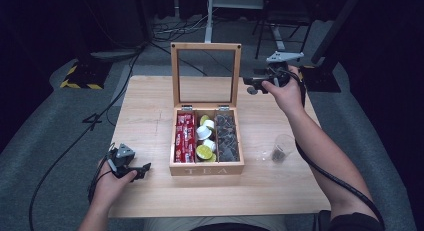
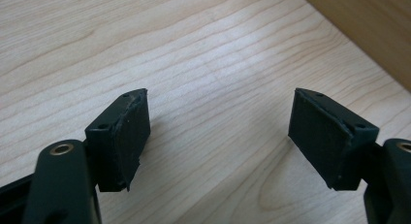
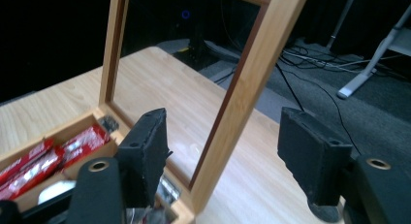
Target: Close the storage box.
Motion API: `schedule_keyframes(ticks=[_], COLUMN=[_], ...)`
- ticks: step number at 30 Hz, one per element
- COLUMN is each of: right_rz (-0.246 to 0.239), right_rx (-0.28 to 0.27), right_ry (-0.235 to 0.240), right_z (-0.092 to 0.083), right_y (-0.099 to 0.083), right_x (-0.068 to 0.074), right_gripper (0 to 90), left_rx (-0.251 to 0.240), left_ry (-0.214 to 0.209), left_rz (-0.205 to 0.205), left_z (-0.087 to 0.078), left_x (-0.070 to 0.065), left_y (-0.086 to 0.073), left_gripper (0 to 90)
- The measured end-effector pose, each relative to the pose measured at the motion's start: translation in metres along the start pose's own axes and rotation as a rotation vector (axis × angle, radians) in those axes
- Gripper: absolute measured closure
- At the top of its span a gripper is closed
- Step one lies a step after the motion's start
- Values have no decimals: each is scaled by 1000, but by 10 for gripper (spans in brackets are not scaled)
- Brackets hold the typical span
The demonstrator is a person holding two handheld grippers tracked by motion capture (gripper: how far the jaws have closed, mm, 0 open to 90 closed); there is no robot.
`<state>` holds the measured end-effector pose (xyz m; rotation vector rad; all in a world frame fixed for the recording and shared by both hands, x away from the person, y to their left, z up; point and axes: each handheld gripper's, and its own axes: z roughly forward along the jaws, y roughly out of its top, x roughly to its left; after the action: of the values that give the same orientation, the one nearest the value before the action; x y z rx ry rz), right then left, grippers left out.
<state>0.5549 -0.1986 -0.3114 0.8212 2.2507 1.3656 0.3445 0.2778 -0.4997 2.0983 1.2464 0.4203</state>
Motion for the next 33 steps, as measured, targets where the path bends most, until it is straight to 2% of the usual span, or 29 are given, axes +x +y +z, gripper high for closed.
schedule_keyframes(ticks=[3,4,7,14,17,20,22,26,30,31,33], right_rz=[13,25,20,56,60,39,42,53,66,84,87], right_rx=[-2,-2,17,11,16,39,40,36,47,41,35], right_ry=[13,5,-9,-20,-22,-29,-30,-17,-15,-6,3], right_z=[14,20,33,56,64,73,75,84,84,82,80], right_y=[5,6,10,16,15,14,14,13,16,16,15], right_x=[-4,-5,-9,-19,-20,-19,-19,-20,-20,-21,-21], right_gripper=[335,335,330,348,366,391,397,520,537,561,570], left_rx=[-6,-9,-19,-31,-23,-19,-17,-17,-15,-17,-17], left_ry=[-1,-2,-3,-14,-9,-6,-6,-7,-6,-8,-9], left_rz=[4,7,33,23,34,38,41,45,48,47,44], left_z=[0,1,3,4,4,4,4,5,5,5,5], left_x=[1,1,0,2,1,0,1,1,2,2,2], left_y=[-1,-1,-2,-2,-2,-2,-2,-2,-1,-1,-1], left_gripper=[230,224,194,162,157,155,155,152,152,152,152])
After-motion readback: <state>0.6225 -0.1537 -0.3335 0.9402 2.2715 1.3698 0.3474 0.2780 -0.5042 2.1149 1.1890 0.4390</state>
